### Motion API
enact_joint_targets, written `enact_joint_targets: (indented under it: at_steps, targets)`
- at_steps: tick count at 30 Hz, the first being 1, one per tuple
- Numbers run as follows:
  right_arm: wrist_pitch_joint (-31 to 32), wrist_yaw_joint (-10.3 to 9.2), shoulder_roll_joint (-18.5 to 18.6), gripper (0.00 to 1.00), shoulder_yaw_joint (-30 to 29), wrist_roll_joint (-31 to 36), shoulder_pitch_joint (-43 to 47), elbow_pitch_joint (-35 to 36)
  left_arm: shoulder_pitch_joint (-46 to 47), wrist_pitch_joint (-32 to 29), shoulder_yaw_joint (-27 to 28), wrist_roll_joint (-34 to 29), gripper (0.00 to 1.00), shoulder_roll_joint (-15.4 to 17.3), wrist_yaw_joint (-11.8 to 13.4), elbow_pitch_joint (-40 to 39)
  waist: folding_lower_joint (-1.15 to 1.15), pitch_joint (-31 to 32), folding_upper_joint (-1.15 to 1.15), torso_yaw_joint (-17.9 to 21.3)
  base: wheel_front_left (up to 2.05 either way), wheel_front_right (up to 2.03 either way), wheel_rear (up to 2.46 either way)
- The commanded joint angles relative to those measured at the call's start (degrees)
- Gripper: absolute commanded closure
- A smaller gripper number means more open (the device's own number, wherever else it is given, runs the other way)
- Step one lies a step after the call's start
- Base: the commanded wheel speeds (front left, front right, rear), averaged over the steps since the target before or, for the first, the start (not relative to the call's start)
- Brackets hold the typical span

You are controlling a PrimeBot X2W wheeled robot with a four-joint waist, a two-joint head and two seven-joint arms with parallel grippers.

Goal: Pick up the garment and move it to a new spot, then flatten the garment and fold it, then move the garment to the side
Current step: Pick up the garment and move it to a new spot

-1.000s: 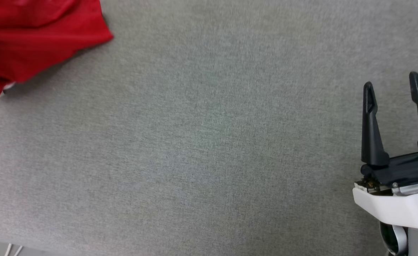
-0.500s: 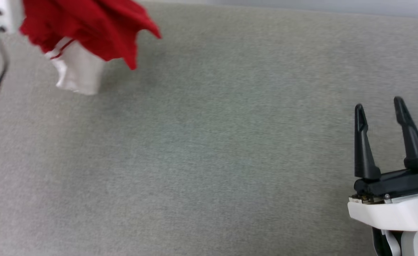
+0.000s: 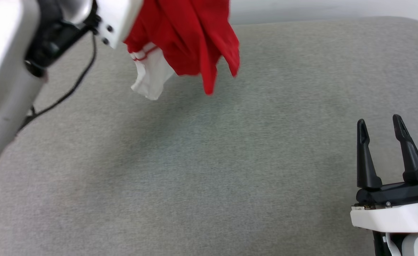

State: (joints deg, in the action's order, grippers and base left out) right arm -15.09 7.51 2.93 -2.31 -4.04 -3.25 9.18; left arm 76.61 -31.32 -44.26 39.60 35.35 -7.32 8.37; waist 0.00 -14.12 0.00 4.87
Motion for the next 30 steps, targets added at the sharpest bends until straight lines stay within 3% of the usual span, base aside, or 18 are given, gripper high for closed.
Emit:
enact_joint_targets:
  at_steps: [1, 11, 17, 22, 30]
  targets:
    - [-0.1, -0.04, -0.1, 0.0, 0.0, -0.1, 0.5, -0.2, -1.5, 1.0, -1.2, 0.4, 1.0, -0.9, 0.0, -1.0, 0.0, 0.4, 0.0, 2.2, 0.0, 0.0, 0.0]
    - [-0.1, -0.04, -0.1, 0.0, -0.8, -0.3, 0.6, -1.4, -12.2, 7.0, -8.1, -0.1, 1.0, -5.6, 0.0, -1.6, 0.0, -0.8, 0.0, 3.7, 0.0, 0.0, 0.0]
    - [-0.1, -0.04, -0.1, 0.0, -1.4, 0.1, 0.8, -2.1, -20.2, 10.2, -13.5, 0.3, 1.0, -9.8, 0.0, 1.0, 0.0, -1.2, 0.0, 3.2, 0.0, 0.0, 0.0]
    - [-0.1, -0.04, -0.1, 0.0, -1.8, 0.6, 0.6, -2.6, -30.1, 11.8, -21.5, 1.4, 1.0, -14.0, -0.1, 4.8, 0.0, -1.4, 0.0, 2.8, 0.0, 0.0, 0.0]
    - [-0.1, -0.04, -0.1, 0.0, -2.0, 0.9, 0.5, -3.0, -37.1, 12.4, -27.9, 1.1, 1.0, -16.6, -0.1, 10.1, 0.0, -1.4, 0.0, 2.1, 0.0, 0.0, 0.0]
